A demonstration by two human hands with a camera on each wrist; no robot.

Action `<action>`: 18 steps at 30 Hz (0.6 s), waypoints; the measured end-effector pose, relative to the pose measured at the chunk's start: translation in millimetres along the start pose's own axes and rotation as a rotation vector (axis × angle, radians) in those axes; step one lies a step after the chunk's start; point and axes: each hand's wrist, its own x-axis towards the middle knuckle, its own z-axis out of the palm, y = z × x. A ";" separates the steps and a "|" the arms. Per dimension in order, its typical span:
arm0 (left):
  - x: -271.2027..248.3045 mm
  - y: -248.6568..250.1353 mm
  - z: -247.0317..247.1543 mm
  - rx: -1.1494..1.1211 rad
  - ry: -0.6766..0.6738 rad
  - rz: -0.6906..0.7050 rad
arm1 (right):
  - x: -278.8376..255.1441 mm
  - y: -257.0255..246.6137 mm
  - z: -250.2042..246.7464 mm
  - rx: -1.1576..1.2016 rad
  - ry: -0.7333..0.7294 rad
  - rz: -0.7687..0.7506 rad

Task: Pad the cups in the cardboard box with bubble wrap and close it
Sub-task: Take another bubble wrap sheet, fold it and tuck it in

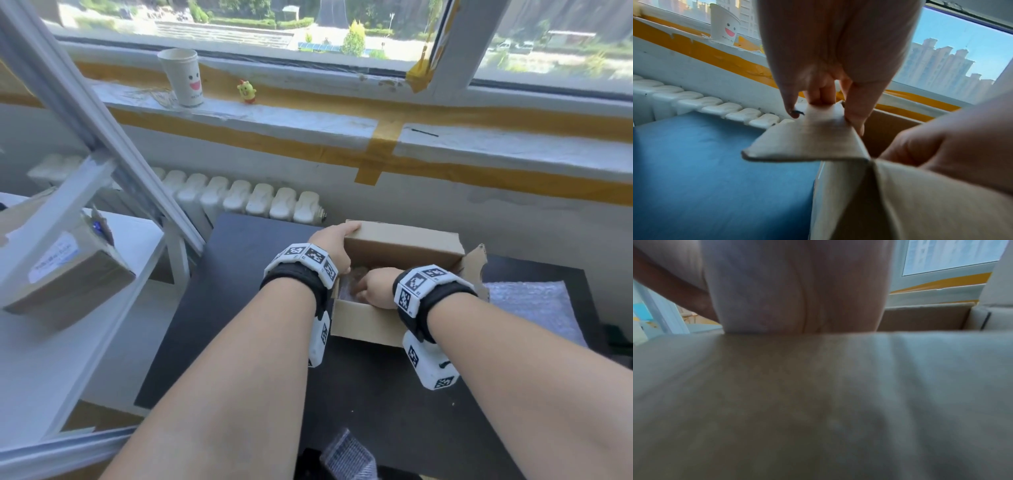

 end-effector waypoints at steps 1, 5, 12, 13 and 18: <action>-1.0 0.8 3.7 0.027 0.002 0.005 | -0.4 -0.2 0.0 0.009 0.005 0.006; -6.4 4.3 17.2 0.186 0.030 0.002 | -11.7 7.9 0.2 0.136 0.041 -0.004; -13.4 39.6 10.7 0.465 0.143 -0.005 | -55.6 47.4 -10.1 0.245 0.433 -0.008; -14.1 46.4 11.0 0.486 0.158 -0.001 | -60.8 52.5 -11.7 0.241 0.463 -0.001; -16.9 84.7 20.3 0.492 0.134 0.058 | -89.8 85.2 -12.6 0.206 0.564 0.073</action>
